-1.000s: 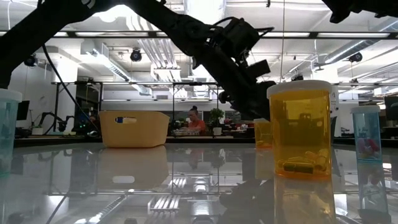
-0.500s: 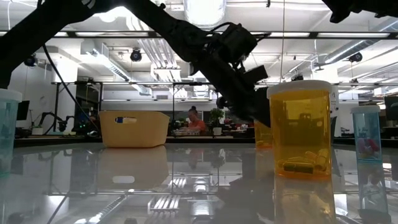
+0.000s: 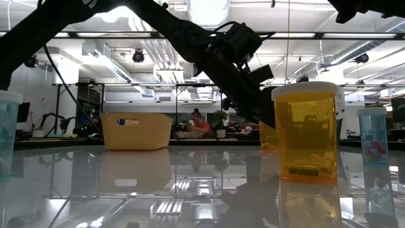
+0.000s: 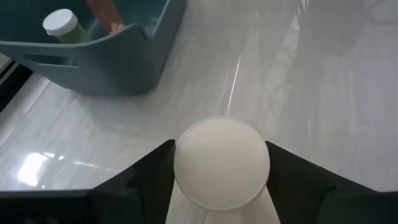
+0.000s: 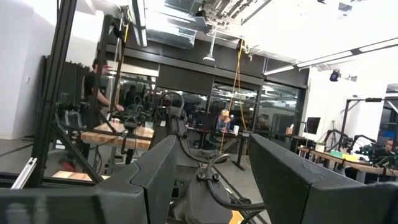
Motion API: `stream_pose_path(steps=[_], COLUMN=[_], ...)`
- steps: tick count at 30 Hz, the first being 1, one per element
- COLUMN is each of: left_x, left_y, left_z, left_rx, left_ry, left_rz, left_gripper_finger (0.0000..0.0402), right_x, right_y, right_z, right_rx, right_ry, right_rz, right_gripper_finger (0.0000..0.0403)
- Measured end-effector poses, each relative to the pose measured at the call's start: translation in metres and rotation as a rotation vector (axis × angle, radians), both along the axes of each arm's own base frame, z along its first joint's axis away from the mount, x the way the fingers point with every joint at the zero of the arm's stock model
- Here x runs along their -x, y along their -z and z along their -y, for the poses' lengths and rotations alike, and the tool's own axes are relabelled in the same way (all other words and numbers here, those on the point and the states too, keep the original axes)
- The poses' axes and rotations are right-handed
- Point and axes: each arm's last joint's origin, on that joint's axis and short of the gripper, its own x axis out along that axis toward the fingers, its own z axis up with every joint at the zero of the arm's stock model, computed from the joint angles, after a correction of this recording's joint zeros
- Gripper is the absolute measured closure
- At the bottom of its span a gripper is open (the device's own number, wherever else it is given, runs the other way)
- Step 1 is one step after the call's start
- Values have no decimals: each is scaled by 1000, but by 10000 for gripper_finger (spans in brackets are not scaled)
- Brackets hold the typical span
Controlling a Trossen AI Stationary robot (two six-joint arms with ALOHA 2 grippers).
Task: Pick and place medicine bottles into bin by pill shape (circle, oval)
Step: Put the yellow bottle pill into the blue bin
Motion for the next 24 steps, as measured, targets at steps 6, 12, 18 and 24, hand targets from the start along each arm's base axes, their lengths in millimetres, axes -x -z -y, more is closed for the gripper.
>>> stream_pose_path(steps=[6,12,18,24], left_x=[2,16,39,63], left_y=[-9,-46,-82,-110], left_z=[8,16,24,33], left_rx=[-22,-80,-144,-189], left_ry=[-11,-68,-134,-169], left_rz=[3,-7,-53,-75], left_gripper_finger=[213,209,209,209], right_x=[0,0,-1,-1], right_y=[0,1,1,2], right_z=[0,0,0,0], right_rx=[-1,-3,-9,-11], right_ry=[1,0,-2,-3], right_rz=[-5,-8,-11,-22], right_gripper_finger=[211,211,211,211])
